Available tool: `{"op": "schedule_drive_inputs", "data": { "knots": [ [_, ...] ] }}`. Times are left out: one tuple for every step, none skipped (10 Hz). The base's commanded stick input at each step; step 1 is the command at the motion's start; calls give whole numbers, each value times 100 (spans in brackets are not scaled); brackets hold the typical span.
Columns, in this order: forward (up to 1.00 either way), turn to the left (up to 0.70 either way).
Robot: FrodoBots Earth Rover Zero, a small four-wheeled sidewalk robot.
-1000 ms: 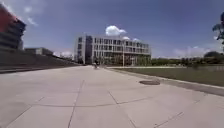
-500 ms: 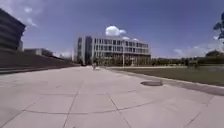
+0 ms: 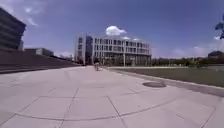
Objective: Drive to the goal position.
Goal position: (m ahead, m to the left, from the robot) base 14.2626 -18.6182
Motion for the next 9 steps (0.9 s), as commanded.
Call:
{"op": "schedule_drive_inputs", "data": {
  "knots": [
    [30,61],
    [30,61],
    [30,59],
    [30,25],
    [30,1],
    [30,1],
    [30,1],
    [30,1],
    [30,1]
  ]
}}
